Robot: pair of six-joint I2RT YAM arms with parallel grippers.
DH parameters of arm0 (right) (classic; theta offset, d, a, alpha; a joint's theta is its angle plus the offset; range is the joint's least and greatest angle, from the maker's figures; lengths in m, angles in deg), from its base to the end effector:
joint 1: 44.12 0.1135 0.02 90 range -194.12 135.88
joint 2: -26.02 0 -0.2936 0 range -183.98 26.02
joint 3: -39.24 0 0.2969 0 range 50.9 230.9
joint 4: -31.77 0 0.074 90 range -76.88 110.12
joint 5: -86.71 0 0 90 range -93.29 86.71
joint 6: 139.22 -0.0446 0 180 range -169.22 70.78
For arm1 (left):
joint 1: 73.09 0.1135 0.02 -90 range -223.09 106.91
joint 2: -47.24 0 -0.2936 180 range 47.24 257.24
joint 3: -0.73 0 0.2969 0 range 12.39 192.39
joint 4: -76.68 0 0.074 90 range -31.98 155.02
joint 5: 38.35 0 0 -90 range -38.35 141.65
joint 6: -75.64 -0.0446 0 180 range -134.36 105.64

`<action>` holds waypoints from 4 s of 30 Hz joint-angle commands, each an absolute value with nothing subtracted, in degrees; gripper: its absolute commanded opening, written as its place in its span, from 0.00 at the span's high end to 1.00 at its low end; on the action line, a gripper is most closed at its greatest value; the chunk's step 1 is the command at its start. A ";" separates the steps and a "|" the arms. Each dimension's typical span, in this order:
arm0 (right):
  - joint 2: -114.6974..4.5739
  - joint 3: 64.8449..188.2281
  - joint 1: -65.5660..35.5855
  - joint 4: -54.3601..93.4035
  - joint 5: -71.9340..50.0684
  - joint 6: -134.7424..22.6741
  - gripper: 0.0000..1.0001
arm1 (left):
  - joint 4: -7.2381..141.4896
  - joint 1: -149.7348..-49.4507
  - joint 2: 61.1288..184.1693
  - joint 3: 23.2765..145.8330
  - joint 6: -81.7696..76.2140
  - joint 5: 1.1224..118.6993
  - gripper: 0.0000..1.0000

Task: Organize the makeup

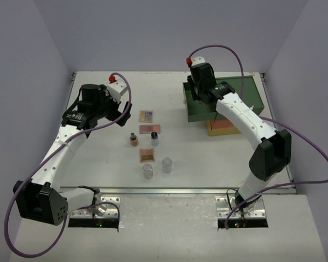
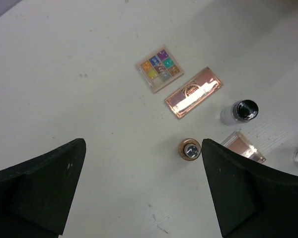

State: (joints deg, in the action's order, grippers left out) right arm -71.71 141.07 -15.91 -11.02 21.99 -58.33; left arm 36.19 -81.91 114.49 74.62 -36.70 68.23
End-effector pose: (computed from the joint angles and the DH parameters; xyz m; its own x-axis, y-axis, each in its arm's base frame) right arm 0.4010 0.1935 0.3542 -0.5651 -0.1407 -0.8130 -0.0448 0.9891 -0.1400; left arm 0.2928 -0.0583 0.3536 -0.3642 0.4252 -0.8286 0.5618 0.8099 0.1687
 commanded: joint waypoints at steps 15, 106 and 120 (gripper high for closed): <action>-70.58 143.01 -16.34 -12.75 20.20 -64.46 0.39 | 33.80 -81.91 113.80 70.10 -46.43 73.82 0.03; -50.96 115.44 9.35 32.72 -8.46 -16.96 0.12 | 30.60 -87.51 109.73 86.48 -32.17 101.90 1.00; -54.93 117.00 9.41 34.71 -6.36 -22.77 0.72 | 31.09 -87.51 108.41 85.60 -32.55 101.65 1.00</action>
State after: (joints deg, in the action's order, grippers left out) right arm -55.32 114.91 9.40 30.36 -8.11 -21.39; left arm 29.25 -87.64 110.26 85.42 -32.58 99.74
